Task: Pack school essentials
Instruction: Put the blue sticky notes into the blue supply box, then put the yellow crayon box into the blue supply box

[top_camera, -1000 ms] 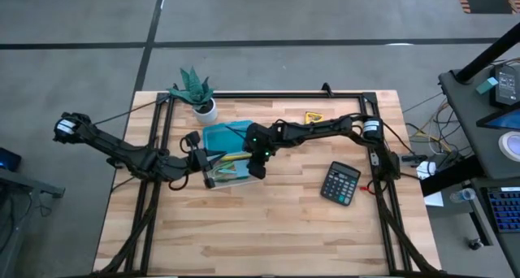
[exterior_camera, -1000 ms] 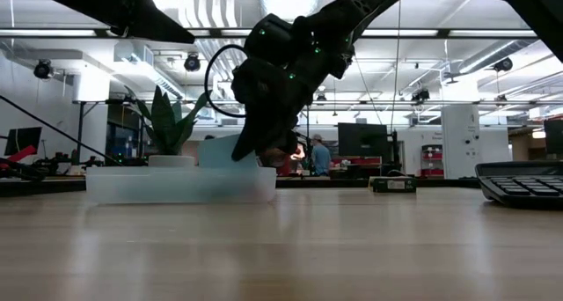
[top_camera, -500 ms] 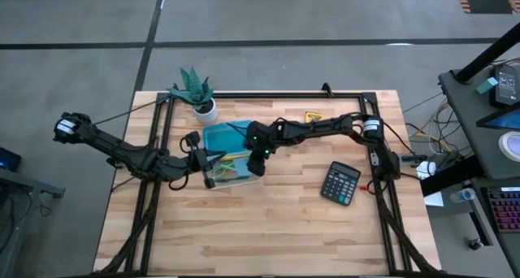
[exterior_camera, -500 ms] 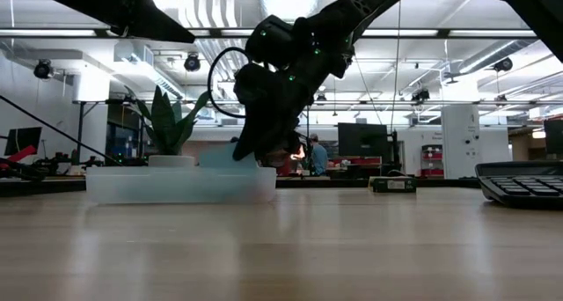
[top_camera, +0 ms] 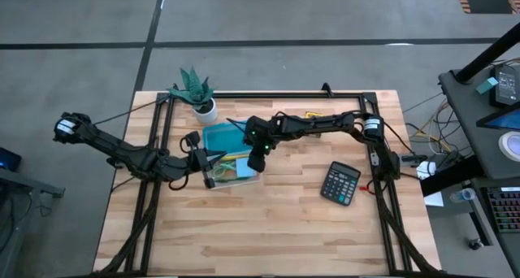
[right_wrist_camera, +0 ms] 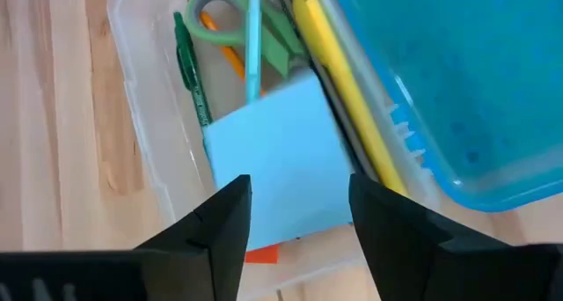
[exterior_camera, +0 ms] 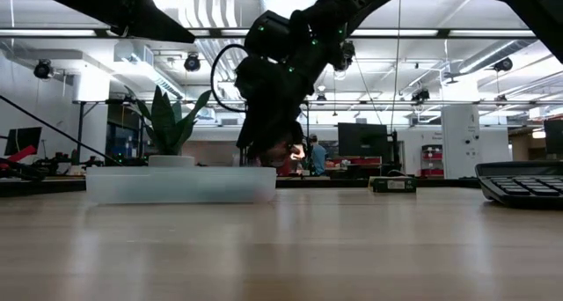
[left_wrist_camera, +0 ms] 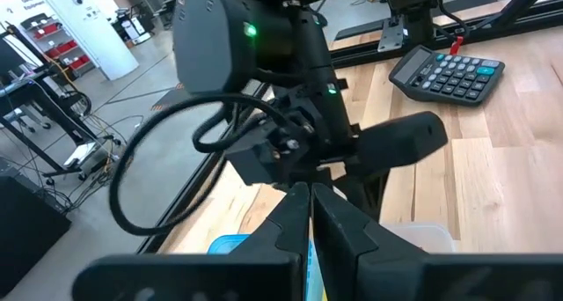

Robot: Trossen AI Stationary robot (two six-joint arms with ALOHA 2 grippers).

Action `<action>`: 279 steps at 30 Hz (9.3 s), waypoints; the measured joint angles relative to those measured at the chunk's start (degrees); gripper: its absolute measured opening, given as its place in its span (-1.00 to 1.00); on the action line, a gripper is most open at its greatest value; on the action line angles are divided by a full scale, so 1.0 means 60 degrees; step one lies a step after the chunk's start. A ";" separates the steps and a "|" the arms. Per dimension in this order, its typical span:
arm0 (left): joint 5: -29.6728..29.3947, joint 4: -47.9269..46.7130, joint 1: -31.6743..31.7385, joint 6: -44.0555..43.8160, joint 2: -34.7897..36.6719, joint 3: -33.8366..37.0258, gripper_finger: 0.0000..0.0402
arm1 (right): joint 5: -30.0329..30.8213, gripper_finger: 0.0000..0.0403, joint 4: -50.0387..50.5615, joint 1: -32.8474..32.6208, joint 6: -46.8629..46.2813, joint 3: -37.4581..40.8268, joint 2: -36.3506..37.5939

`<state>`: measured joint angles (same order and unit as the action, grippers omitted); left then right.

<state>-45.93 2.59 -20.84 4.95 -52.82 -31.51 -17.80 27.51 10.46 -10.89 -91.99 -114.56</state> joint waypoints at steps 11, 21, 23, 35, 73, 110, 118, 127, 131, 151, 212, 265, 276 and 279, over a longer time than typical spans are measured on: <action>0.0004 -0.0002 -0.0004 0.0000 0.0000 -0.0004 -1.00 | 0.1594 -0.07 0.2205 0.0113 0.0478 -0.0698 0.0832; 0.0007 -0.0004 -0.0004 0.0000 0.0000 -0.0004 -1.00 | 0.3913 -0.11 0.4051 0.0211 -0.0713 0.0264 0.2729; 0.0007 -0.0002 -0.0004 0.0000 0.0000 -0.0004 -1.00 | 0.3952 -0.12 0.4116 0.0364 -0.1142 0.0722 0.3074; 0.0007 0.0000 -0.0004 0.0006 0.0004 -0.0007 -1.00 | 0.6481 0.07 0.4004 0.1646 -0.4359 0.3416 0.4040; 0.0007 0.0000 -0.0004 0.0073 0.0004 -0.0007 -1.00 | 0.8247 0.84 -0.0388 0.2200 -0.7959 0.6836 0.3934; 0.0005 0.0000 0.0000 0.0084 0.0004 -0.0007 -1.00 | 0.8168 0.84 -0.2285 0.1827 -0.7091 0.7774 0.3931; 0.0007 0.0000 0.0000 0.0087 0.0004 -0.0007 -1.00 | 0.5960 0.84 -0.3115 0.0589 -0.4673 0.7750 0.3954; 0.0004 0.0021 0.0000 0.0083 0.0004 -0.0007 -1.00 | 0.5067 0.83 -0.2714 -0.1102 -0.5071 0.7771 0.4335; 0.0012 0.0336 0.0000 0.0071 -0.0014 -0.0007 -1.00 | 0.5151 0.83 -0.2782 -0.1265 -0.4926 0.7744 0.5032; 0.1085 0.2225 0.0006 0.0354 -0.2527 -0.0959 -1.00 | 0.5677 0.65 -0.2567 -0.1832 -0.3355 0.9315 0.7044; 0.5659 0.0243 0.1891 -0.0444 -1.0020 -0.7369 0.03 | 0.6106 0.11 -0.5773 -0.0159 0.0085 1.1345 0.9135; 0.4531 -0.2106 0.1766 -0.2958 -0.9923 -0.7930 0.05 | 0.5130 0.11 -0.5180 -0.0638 -0.0350 1.1181 0.8625; 0.5617 -0.2026 0.3330 -0.3471 -0.9922 -0.8097 -0.52 | 0.5467 -0.18 -0.4144 -0.0614 0.0306 1.0934 0.9069; 0.5650 -0.1929 0.3827 -0.3519 -1.0061 -0.8109 -0.82 | 0.5472 -0.28 -0.3782 -0.0616 0.0341 1.0762 0.9469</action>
<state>-12.03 -8.98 2.12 -16.17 -113.18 -80.16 15.03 4.82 6.76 -8.85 -27.42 -57.75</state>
